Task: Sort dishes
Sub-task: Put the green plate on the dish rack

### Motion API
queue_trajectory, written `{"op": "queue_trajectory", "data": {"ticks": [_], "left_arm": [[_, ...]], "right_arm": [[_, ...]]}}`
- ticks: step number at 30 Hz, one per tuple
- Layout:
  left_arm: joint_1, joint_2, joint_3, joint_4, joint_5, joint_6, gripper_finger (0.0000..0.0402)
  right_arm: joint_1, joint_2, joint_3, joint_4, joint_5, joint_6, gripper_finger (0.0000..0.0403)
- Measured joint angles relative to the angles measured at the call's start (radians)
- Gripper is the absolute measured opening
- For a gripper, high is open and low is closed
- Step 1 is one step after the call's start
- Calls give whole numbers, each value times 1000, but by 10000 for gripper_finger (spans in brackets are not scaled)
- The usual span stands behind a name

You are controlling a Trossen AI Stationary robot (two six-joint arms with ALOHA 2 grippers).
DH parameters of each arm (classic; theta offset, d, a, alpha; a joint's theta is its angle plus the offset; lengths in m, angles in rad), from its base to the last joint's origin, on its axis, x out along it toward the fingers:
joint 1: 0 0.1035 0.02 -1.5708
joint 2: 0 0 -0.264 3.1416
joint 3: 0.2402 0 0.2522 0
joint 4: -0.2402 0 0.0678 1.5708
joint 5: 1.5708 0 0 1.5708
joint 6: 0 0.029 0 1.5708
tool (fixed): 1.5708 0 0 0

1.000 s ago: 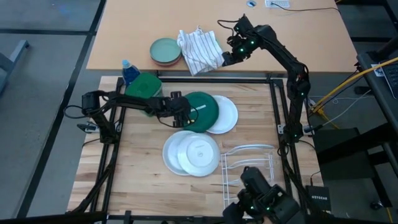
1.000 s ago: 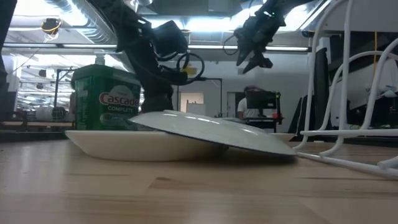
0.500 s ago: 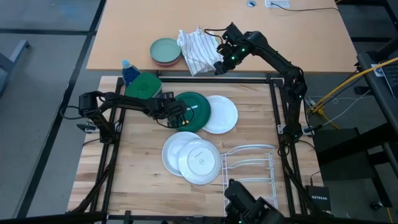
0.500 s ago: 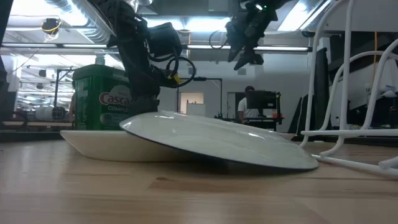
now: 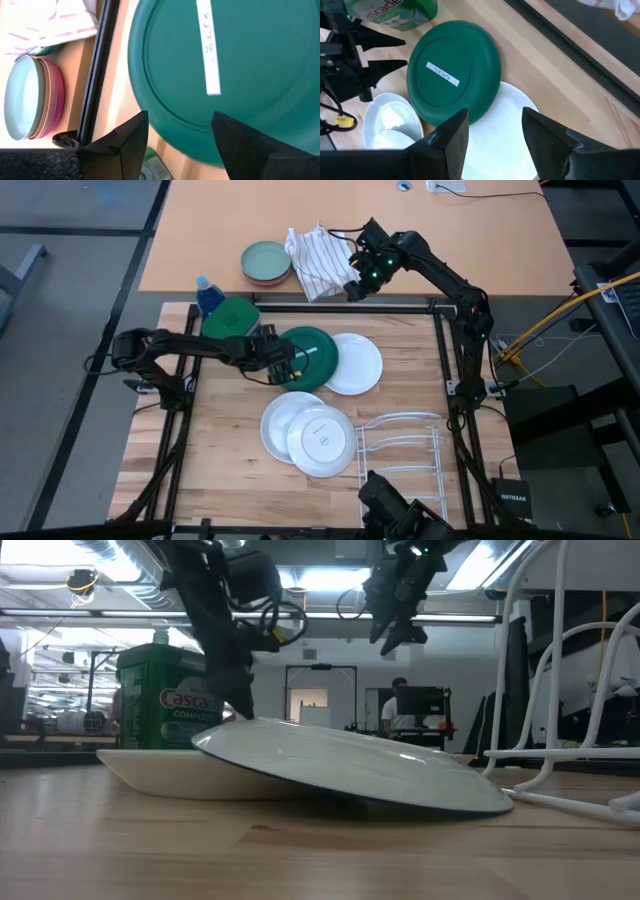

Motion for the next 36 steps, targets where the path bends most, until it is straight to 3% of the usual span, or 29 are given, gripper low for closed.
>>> {"op": "queue_trajectory", "data": {"ticks": [6,12,15,22,28,36], "left_arm": [[-37,-10,-2,-103,16,16,210],[-47,-10,-31,-94,29,5,210],[-45,-9,-32,-90,28,0,210],[-46,-9,-32,-8,32,28,210],[-46,-8,-32,6,32,37,210],[-45,-8,-32,1,35,38,210]], "right_arm": [[0,0,0,-62,-12,2,186],[0,0,0,-78,-190,89,186],[3,0,0,-70,-230,160,186],[46,28,0,28,-158,392,186],[103,83,0,124,-165,582,186],[172,146,0,145,-147,666,186]]}}
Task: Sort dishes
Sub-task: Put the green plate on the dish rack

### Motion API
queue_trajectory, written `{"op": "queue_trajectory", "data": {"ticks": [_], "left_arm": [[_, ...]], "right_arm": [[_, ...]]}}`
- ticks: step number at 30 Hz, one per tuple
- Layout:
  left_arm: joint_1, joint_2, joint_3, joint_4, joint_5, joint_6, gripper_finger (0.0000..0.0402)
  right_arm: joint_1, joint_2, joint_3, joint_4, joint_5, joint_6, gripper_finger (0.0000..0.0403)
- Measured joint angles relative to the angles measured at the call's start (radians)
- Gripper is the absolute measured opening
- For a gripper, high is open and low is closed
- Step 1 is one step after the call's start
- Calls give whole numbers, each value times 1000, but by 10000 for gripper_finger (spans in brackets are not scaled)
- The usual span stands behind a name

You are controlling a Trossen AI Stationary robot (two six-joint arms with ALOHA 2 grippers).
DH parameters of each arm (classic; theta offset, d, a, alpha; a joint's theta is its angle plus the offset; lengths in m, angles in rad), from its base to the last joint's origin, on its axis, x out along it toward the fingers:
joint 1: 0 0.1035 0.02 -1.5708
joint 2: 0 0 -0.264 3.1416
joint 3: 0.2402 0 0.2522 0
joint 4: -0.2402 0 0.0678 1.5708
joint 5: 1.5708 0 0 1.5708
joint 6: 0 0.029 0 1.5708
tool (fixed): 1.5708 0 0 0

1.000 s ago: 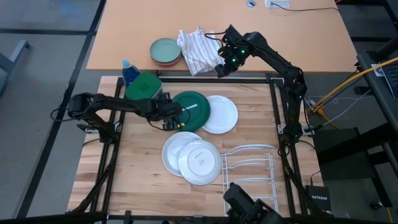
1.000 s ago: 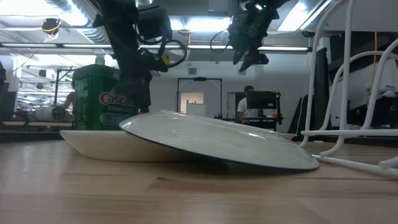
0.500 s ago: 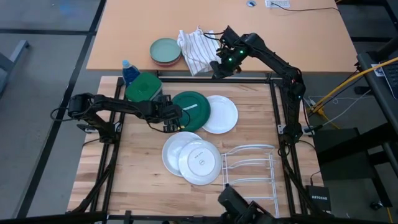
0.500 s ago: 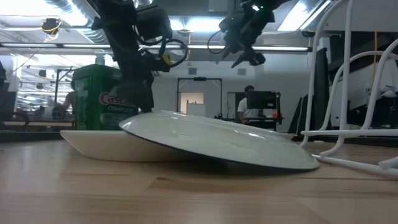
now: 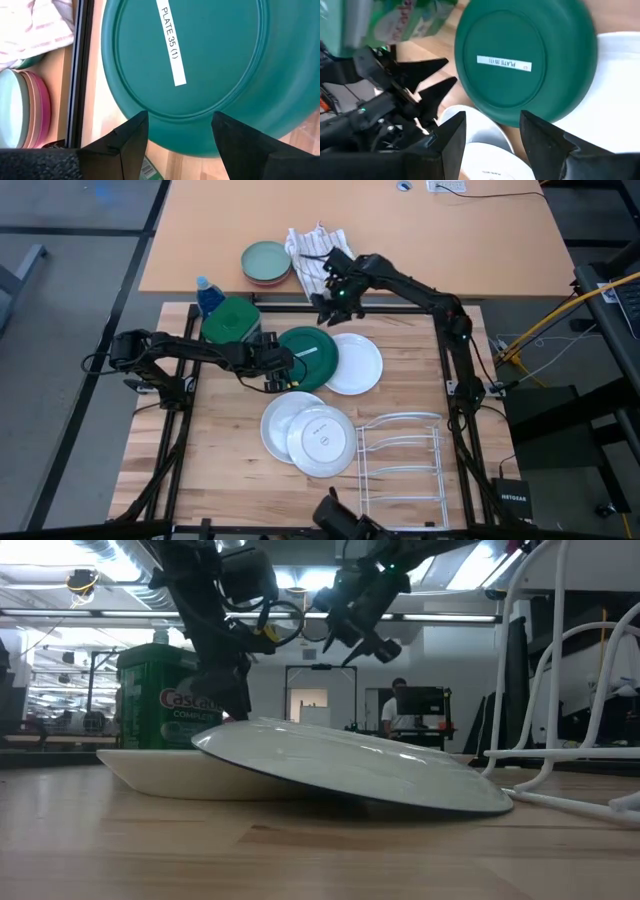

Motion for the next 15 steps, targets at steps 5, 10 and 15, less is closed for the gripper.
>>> {"op": "queue_trajectory", "data": {"ticks": [5,10,15], "left_arm": [[-1,0,0,-59,47,-32,210],[-15,0,0,-171,107,-73,210],[-44,0,-9,-221,164,-86,210]], "right_arm": [[4,25,0,-3,22,-10,186],[4,43,0,-2,58,-13,186],[4,70,0,-8,85,-13,186]]}}
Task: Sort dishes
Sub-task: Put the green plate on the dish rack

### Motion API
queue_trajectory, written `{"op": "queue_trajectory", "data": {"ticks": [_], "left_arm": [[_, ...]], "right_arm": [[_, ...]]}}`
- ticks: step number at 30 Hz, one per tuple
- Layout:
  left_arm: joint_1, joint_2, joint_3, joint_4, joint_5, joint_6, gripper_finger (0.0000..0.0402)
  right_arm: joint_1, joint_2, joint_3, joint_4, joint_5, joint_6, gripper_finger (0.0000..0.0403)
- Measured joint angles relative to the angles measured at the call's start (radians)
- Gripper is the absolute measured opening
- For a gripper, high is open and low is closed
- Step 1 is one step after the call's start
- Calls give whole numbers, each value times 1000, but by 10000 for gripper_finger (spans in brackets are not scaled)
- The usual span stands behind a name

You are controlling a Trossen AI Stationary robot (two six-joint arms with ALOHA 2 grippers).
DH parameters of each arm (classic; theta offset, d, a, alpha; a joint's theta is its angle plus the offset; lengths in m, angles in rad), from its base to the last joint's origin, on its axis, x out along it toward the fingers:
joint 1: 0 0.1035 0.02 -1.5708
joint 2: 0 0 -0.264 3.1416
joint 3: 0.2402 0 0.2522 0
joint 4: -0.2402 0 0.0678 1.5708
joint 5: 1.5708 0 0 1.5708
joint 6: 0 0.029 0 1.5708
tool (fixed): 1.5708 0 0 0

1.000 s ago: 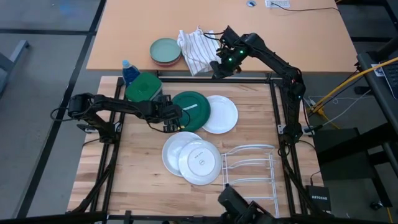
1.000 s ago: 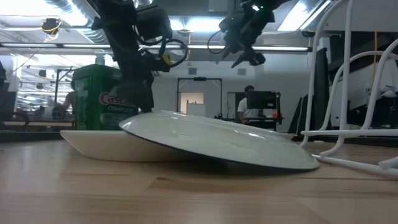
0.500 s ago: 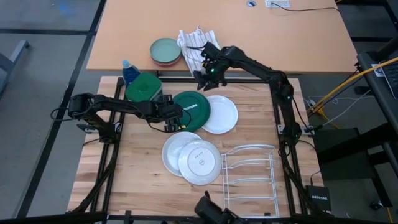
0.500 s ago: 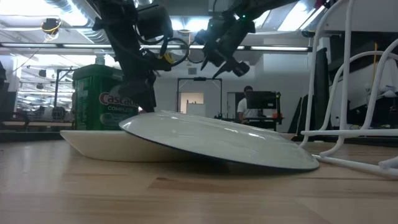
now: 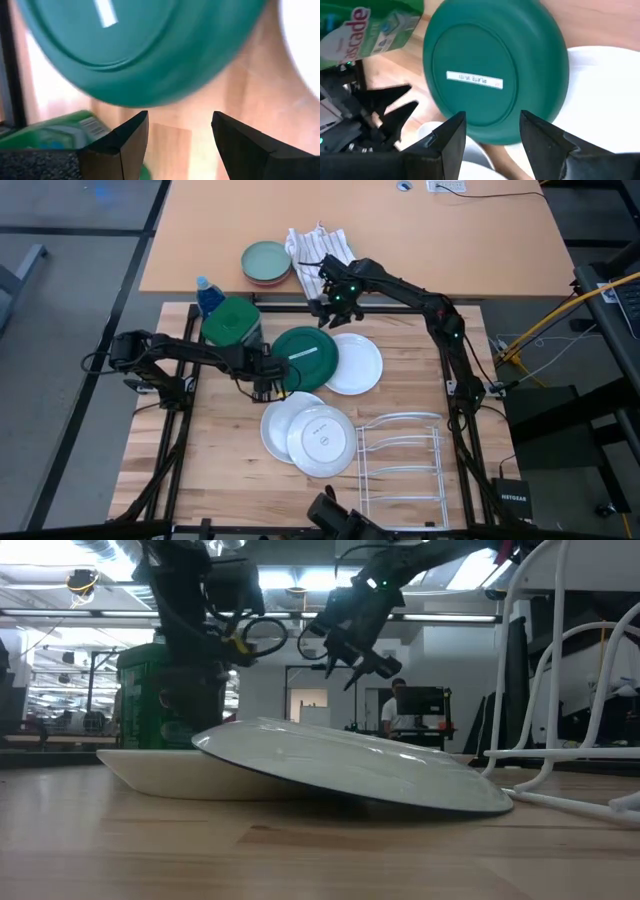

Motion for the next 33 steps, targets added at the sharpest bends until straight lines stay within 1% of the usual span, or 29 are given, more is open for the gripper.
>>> {"op": "queue_trajectory", "data": {"ticks": [3,7,12,15,19,23,25,31,33], "left_arm": [[-18,0,-41,37,16,3,210],[-35,0,-128,138,14,37,210],[-50,-1,-219,261,-44,49,210],[-57,-5,-251,307,-77,49,210],[-58,-5,-267,336,-89,48,210],[-57,-4,-269,358,-96,62,210],[-56,-4,-270,374,-100,82,210],[-55,-1,-271,416,-117,133,210],[-54,0,-272,431,-126,142,210]], "right_arm": [[0,18,0,2,2,0,186],[0,28,0,4,2,-4,186],[0,28,0,6,5,-25,186],[0,28,0,7,33,-25,186],[-2,28,0,6,79,-25,186],[-9,28,0,-2,82,-22,186],[-7,28,0,-1,104,-17,186],[-6,28,0,-1,116,20,186],[-6,28,0,-1,134,37,186]]}}
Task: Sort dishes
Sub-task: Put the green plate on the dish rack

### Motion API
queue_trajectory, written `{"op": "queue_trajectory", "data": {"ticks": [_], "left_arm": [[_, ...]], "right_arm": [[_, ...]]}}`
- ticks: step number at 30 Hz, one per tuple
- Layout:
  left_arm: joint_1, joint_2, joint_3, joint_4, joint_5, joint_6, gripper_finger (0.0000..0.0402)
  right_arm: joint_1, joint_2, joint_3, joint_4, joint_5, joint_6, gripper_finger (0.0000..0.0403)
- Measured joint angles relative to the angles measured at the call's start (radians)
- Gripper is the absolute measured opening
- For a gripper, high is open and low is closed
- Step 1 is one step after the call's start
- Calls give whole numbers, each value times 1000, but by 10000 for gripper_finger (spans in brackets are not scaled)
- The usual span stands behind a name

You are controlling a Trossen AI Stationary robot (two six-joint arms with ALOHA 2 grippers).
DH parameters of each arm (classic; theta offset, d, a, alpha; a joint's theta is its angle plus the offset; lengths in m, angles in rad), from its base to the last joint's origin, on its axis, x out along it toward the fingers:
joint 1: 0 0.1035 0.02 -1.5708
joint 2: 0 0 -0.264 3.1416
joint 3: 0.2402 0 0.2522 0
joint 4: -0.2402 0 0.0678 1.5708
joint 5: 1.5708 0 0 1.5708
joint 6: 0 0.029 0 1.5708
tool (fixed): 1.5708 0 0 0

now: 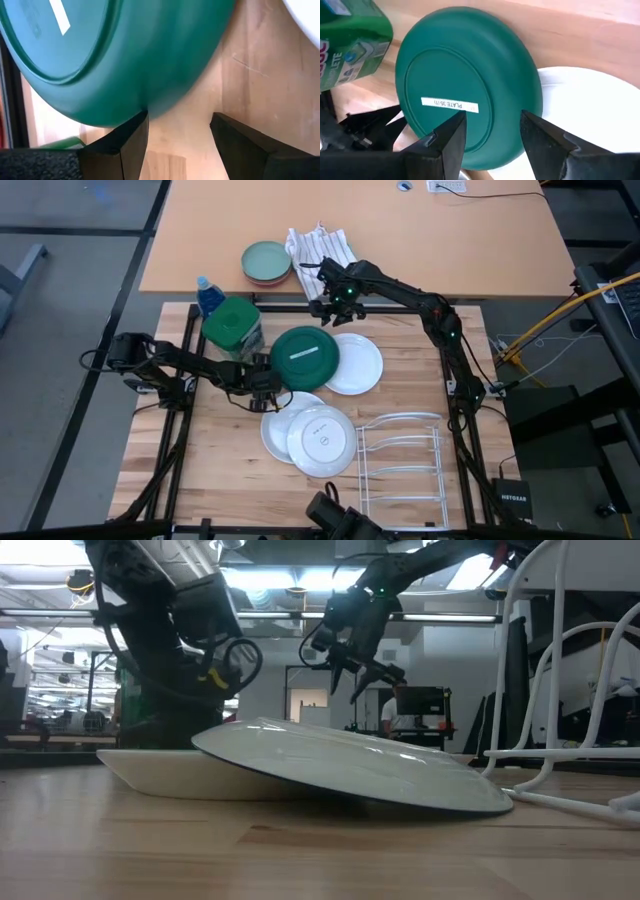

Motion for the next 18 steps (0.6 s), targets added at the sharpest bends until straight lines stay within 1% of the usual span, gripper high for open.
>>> {"op": "queue_trajectory", "data": {"ticks": [7,13,18], "left_arm": [[1,1,0,14,-5,21,210],[2,1,0,13,-5,22,210],[2,1,1,12,-5,22,210]], "right_arm": [[23,0,0,0,66,20,186],[60,0,0,11,51,17,186],[104,0,0,72,51,4,186]]}}
